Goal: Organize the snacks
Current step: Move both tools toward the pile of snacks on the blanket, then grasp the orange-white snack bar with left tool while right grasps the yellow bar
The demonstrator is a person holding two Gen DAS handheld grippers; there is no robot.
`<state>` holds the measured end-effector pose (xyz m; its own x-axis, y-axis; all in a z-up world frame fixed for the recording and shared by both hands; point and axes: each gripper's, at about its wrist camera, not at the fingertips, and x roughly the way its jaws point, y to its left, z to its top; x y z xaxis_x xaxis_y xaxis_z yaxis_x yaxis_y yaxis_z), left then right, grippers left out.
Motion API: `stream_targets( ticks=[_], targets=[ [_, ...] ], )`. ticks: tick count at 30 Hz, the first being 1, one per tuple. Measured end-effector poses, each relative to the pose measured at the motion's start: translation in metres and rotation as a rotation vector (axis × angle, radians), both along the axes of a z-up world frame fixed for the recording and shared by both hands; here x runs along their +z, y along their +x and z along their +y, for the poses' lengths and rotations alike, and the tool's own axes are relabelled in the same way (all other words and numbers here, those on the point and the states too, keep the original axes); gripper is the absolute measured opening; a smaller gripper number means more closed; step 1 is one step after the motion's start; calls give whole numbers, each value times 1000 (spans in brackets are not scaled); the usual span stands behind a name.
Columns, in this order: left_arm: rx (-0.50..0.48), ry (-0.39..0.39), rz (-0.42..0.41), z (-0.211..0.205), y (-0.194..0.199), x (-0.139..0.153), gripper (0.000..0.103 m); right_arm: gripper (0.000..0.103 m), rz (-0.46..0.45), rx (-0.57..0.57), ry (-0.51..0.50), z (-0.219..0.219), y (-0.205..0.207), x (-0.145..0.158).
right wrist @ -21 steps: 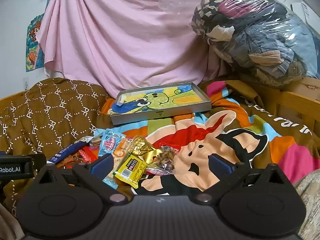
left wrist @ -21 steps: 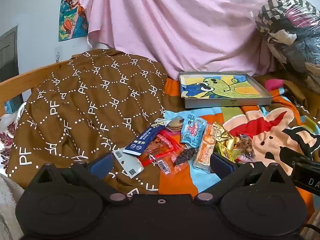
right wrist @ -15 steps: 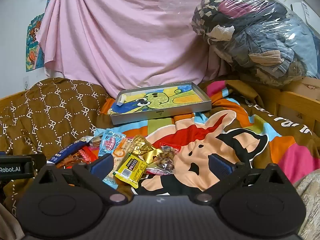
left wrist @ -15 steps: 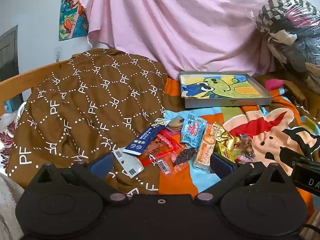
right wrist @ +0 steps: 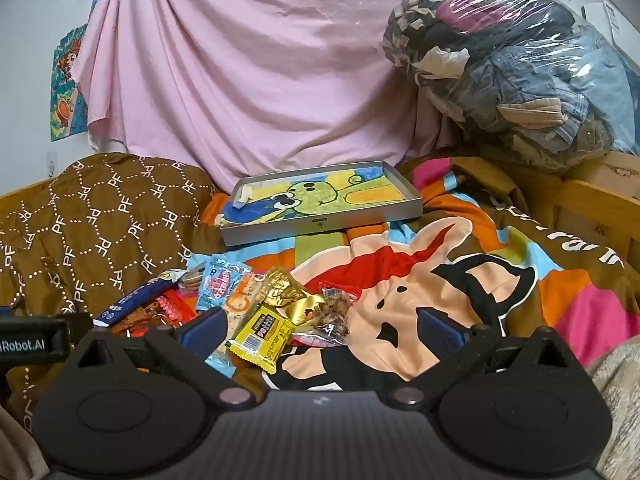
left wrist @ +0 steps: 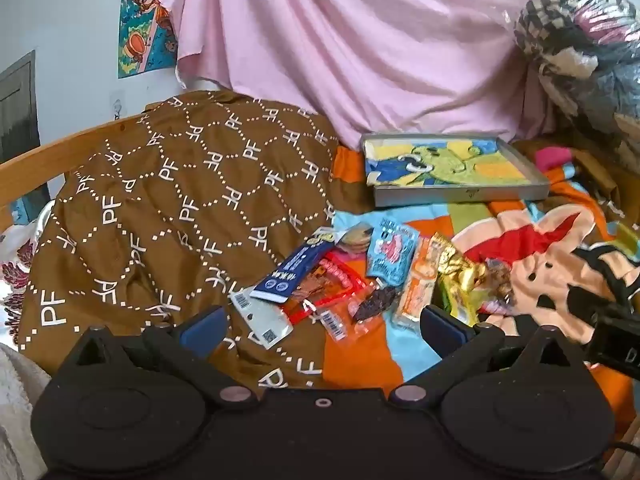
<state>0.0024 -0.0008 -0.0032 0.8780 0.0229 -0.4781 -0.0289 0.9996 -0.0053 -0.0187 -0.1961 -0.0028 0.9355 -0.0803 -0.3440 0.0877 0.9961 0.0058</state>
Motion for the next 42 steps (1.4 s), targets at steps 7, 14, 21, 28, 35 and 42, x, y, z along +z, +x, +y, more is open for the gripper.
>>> stream_targets(
  ticks=[7,14,21,28,35,42],
  targets=[
    [2,21,98,4,17,-6,102,103,64,85,65,-9,10,4],
    [-82,164,186,3,51,-1,102,103,158,185,121,-19,32,10],
    [-198,233,185,3,89,8,102,103,228,265,62,-22,63,12],
    [-250,118,181,0,138,2,102,103,355,264,117,-29,106,-5],
    [-382,41,230,-22,183,-13,102,103,400,275,195,-24,139,-26],
    [-507,116,259,-43,202,-31,102,93,464,268,177,-17,160,-45]
  ],
)
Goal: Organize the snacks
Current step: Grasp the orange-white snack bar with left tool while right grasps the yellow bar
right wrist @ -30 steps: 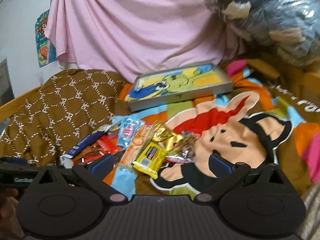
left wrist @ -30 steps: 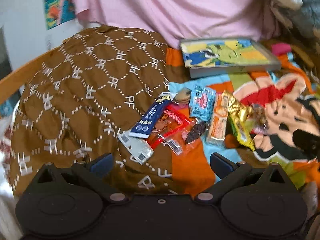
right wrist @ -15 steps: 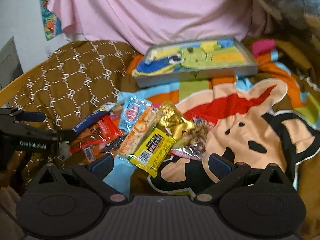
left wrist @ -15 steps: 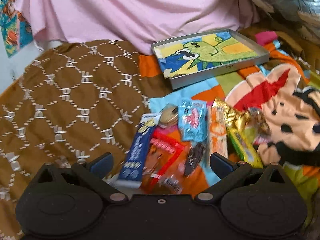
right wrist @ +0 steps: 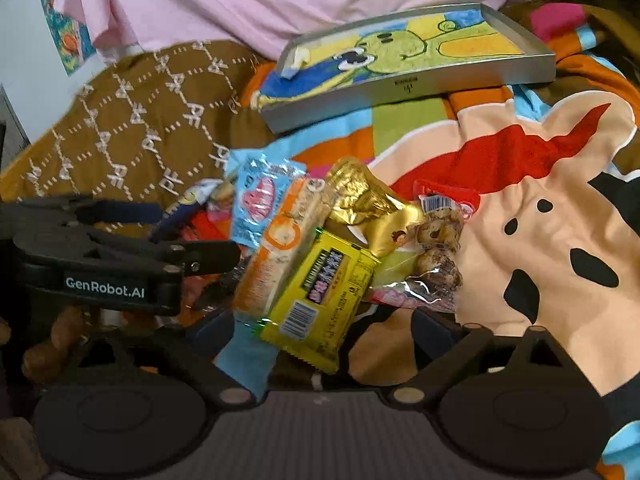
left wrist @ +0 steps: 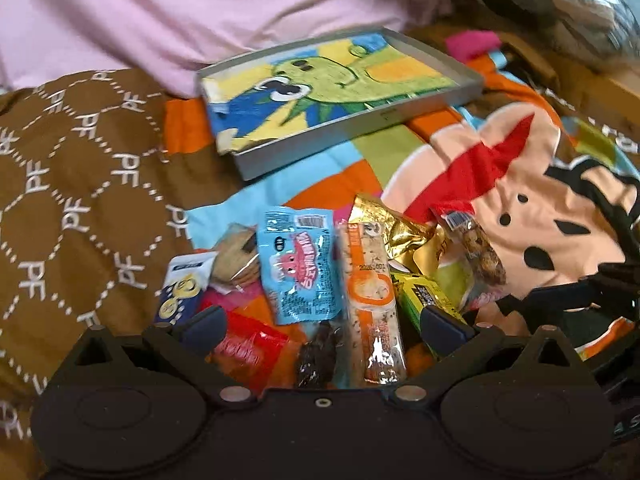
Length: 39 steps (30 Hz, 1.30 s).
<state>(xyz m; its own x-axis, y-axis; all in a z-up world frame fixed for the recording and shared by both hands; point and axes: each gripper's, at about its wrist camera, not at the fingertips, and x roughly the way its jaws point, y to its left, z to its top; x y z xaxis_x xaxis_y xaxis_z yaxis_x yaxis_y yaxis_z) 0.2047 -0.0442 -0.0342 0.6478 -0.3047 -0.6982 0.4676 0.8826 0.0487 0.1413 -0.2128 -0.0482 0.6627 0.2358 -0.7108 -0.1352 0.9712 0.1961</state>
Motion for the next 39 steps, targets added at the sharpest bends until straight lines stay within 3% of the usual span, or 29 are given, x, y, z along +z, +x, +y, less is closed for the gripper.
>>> stream_targets(
  ticks=[4,10,20,25,29,31,39],
  targets=[
    [-24,-14,37,-5,16,-8,98,85,19,-5,21,1,8,-7],
    [-29,-100,123,-3,37,-19,86,72,43,-40,98,-4,21,-13],
    [-72,-127,202,-14,46,-28,60,70,55,-62,120,-3,28,-19],
    [-28,-94,241,-24,54,-36,46,70,51,-69,95,1,29,-19],
    [10,-131,260,-20,55,-37,43,60,49,-72,88,1,25,-18],
    [16,-140,262,-18,54,-36,37,57,48,-75,79,1,25,-17],
    [67,-158,277,-12,45,-32,36,61,2,-77,11,0,29,-18]
  ],
)
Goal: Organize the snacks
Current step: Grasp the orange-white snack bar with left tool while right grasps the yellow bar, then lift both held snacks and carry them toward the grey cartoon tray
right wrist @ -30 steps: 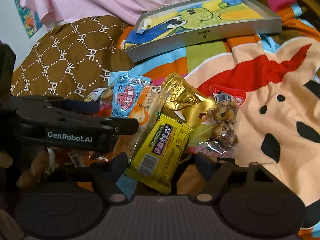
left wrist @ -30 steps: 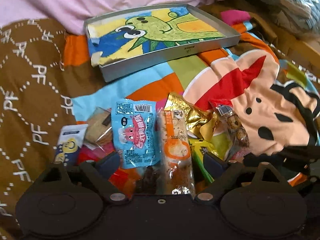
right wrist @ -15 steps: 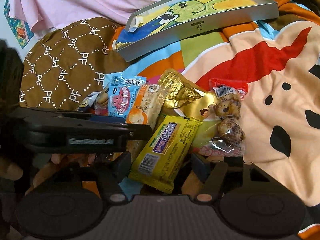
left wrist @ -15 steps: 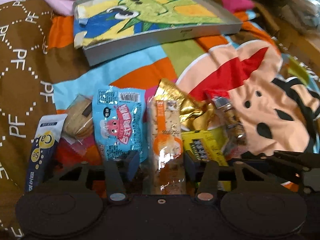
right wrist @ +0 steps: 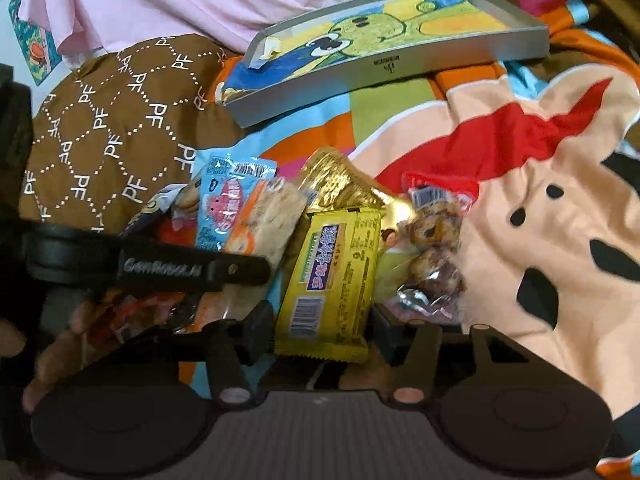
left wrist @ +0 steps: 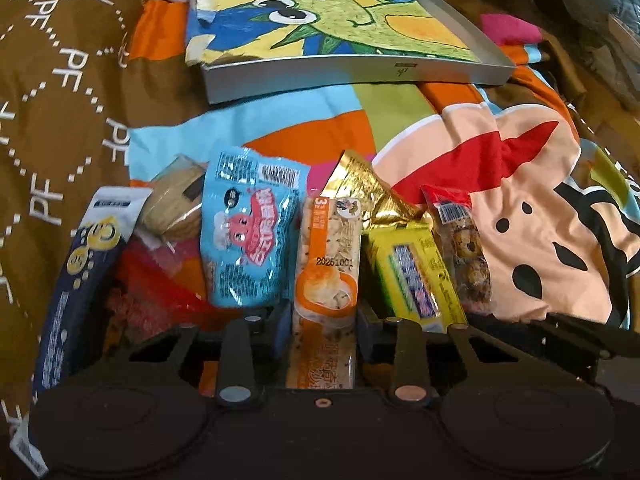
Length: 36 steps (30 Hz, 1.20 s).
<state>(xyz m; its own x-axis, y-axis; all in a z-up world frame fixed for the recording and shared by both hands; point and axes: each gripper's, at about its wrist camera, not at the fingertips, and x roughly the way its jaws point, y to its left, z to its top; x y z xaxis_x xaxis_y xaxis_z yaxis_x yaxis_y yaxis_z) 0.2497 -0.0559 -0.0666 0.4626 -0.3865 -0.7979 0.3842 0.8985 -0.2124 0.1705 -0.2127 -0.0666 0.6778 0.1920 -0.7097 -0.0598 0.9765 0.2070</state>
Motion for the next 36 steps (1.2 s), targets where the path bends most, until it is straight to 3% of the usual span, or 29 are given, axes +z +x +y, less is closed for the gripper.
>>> stream_targets(
  ticks=[6,9,13,22,23,24,32,34,36],
  targets=[
    [25,2,10,1,-5,0,35,79,2,22,35,1,12,-8],
    [68,-15,42,8,-6,1,35,79,-12,31,9,4,13,-9],
    [101,-39,69,16,-11,1,35,53,-20,47,16,8,10,-7],
    [151,-59,96,26,-20,5,35,34,-73,54,-21,14,-3,3],
    [160,-65,103,28,-20,5,35,28,-80,58,-25,15,-5,3],
    [166,-70,107,30,-21,6,35,14,-86,52,-33,16,-6,4],
    [182,-97,83,35,-28,11,35,10,-138,19,-110,15,-11,5],
    [182,-123,67,37,-30,14,35,10,-182,24,-171,20,-15,8],
    [181,-142,48,38,-31,18,35,10,-239,44,-298,32,-20,9]
  ],
)
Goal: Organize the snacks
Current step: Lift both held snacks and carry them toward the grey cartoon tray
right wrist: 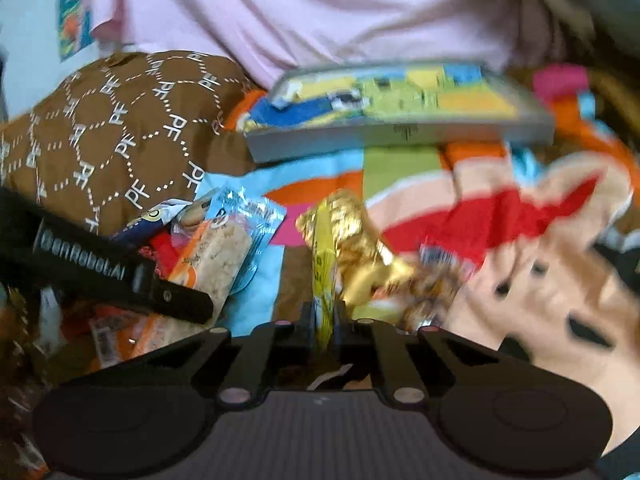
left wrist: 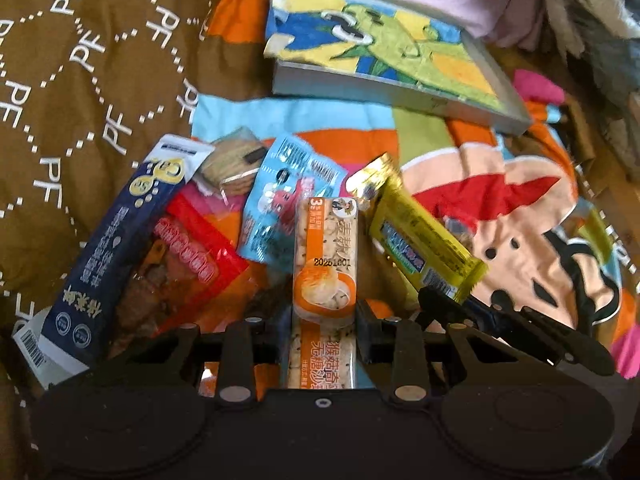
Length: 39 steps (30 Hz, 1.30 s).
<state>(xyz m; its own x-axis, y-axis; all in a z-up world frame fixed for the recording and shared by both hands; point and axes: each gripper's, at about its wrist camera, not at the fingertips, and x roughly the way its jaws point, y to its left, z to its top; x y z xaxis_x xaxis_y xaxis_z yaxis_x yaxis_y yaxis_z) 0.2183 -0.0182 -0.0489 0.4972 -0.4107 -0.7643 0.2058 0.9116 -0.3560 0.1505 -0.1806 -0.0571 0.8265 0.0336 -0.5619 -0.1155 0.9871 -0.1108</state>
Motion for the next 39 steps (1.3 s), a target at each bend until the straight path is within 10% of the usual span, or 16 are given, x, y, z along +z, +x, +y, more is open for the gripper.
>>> stream_targets(
  ticks=[8,22,39],
  targets=[
    [17,-21,-26,2,-1,4,35,10,-112,93,-393,45,-12,-18],
    [45,-35,-18,9,4,2,35,13,-115,124,-445,53,5,-30],
    [107,-99,-102,17,20,38,35,11,-402,206,-765,64,-19,9]
  ],
)
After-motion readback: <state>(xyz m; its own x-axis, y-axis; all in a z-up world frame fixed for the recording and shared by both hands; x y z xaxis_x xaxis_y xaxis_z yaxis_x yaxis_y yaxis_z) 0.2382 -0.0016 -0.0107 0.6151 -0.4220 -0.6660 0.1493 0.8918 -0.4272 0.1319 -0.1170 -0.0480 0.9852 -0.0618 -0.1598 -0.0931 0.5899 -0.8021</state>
